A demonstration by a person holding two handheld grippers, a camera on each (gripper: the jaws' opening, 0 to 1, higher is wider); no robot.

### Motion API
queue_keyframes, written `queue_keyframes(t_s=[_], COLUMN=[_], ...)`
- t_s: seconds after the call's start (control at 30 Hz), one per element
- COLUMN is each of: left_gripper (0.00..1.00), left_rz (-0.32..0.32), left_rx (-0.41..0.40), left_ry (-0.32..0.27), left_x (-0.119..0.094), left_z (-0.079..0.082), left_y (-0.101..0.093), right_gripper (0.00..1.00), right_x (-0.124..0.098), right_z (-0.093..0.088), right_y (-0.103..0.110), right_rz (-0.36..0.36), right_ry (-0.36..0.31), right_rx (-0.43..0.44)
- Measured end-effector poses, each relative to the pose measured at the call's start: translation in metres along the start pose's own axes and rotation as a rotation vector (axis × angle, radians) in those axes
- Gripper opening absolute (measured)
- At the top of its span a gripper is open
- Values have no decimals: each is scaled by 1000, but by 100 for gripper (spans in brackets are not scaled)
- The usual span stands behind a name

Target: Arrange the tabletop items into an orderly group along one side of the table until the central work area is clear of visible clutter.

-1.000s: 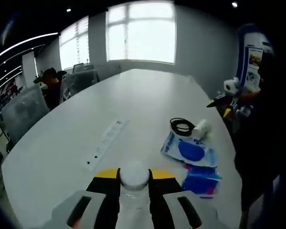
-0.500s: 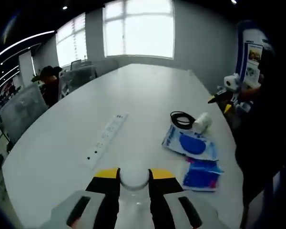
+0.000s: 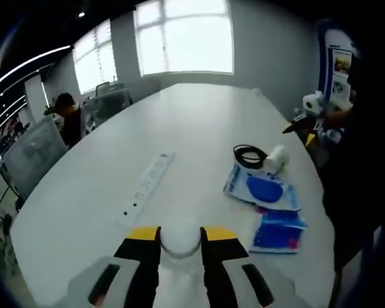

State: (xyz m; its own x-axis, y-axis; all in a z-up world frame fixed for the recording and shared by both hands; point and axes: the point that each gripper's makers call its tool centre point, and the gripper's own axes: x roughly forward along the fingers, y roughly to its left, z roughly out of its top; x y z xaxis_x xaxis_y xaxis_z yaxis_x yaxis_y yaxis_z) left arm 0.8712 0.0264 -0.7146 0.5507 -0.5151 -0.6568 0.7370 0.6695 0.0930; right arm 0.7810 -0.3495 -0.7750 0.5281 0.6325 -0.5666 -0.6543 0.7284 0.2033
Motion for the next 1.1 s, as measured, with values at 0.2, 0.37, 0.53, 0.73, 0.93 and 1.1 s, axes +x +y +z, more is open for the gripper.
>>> queue_keyframes(t_s=[0.2, 0.37, 0.53, 0.73, 0.93, 1.1], left_gripper=[27, 30, 35, 42, 46, 56], left_rz=[17, 73, 109, 204, 291, 308], left_rx=[-17, 1, -35, -103, -147, -193], left_ry=[-52, -70, -85, -95, -115, -112], left_x=[-4, -14, -26, -42, -57, -61], left_z=[16, 25, 26, 18, 6, -7], left_y=[0, -1, -4, -12, -19, -41], right_gripper=[68, 68, 68, 67, 63, 60], right_x=[0, 0, 0, 0, 1, 3], right_z=[4, 7, 8, 10, 9, 7], right_y=[0, -1, -3, -8, -8, -6], right_rz=[5, 9, 7, -5, -1, 7], right_ry=[-14, -33, -51, -84, -94, -94], right_rx=[-2, 7, 18, 48, 38, 36])
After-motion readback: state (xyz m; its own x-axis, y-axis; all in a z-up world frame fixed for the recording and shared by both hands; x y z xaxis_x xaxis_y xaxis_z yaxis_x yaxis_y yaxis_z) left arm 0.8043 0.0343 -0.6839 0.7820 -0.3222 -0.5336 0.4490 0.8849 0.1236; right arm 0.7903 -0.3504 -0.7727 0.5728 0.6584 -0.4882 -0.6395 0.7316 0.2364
